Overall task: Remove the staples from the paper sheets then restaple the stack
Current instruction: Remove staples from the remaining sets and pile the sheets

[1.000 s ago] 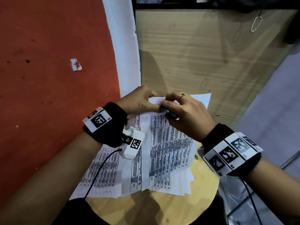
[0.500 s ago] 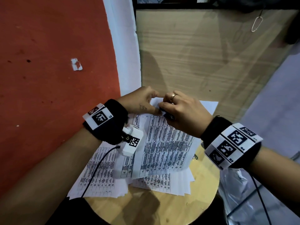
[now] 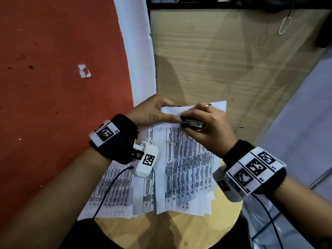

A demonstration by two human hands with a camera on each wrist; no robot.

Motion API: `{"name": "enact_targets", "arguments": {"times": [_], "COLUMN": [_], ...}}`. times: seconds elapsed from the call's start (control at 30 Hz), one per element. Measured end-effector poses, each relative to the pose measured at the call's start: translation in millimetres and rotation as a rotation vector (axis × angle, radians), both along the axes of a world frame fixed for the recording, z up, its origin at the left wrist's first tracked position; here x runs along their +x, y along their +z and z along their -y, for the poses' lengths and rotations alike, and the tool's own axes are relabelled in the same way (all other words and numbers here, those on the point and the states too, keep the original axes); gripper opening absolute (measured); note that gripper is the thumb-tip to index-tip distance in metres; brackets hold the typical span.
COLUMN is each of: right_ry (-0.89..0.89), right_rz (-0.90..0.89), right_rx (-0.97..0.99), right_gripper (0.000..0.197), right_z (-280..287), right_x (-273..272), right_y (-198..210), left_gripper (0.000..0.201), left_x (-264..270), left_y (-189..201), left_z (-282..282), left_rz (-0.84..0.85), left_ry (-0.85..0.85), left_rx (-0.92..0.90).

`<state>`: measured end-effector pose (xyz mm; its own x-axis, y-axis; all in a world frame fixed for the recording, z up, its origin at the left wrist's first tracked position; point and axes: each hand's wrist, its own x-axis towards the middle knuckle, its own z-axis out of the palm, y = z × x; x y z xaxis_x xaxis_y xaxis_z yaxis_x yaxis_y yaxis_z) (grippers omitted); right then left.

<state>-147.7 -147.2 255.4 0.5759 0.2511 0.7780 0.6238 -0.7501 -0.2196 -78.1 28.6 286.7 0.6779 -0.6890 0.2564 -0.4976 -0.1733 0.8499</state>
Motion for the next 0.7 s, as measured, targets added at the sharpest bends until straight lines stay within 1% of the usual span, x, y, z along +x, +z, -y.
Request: {"name": "enact_targets", "arguments": {"times": [0.13,0.23,0.3,0.37,0.4,0.47,0.5,0.57,0.6,0.7], "right_ry": [0.036,0.067,0.084,0.090,0.080,0.027,-0.014,-0.101,-0.137,-0.206], "right_rz": [0.003,-0.007,-0.011,-0.013,-0.013,0.010,0.033,0.076,0.086,0.107], "right_rx": [0.154,0.231,0.250,0.276,0.294,0.310,0.292,0.222,0.198,0.199], "right_gripper": [0.026,0.029,0.030,0.030,0.030,0.027,0.025,0.020,0.022,0.027], "right_z": [0.9,1.5,1.4,1.2,1.0,-0.2,-2.1,-7.2,-9.0,-11.3], "right_x": [0.3,0.6,0.9,1.9,2.6,4.2,5.1,7.0,8.3,12.2], "right_y": [-2.6,-2.3,-2.5,-3.6,-4.4,-7.2,-9.6,-15.6,-17.8,-20.1], "left_gripper": [0.004,0.004,0.010,0.019,0.021,0.013,0.016,0.041,0.046,0.043], "left_x": [0.3,1.1,1.5,2.5,2.1,1.8,2.2,3.3,3.1,0.7], "left_y": [0.3,-1.7,-4.8,-9.2,-10.9,-14.2,-16.1,-22.0,-23.7,-23.8], "left_z": [-1.1,-2.2,-2.1,-1.2,-0.2,3.3,5.4,11.3,13.9,19.0], "left_rz": [0.061,0.094,0.101,0.146,0.183,0.258,0.303,0.398,0.434,0.515], "left_ry": [0.009,0.008,0.016,0.046,0.070,0.150,0.207,0.310,0.343,0.435], "left_rx": [-0.031,-0.057,-0.087,-0.099,-0.100,-0.101,-0.088,-0.035,-0.012,0.075]}}
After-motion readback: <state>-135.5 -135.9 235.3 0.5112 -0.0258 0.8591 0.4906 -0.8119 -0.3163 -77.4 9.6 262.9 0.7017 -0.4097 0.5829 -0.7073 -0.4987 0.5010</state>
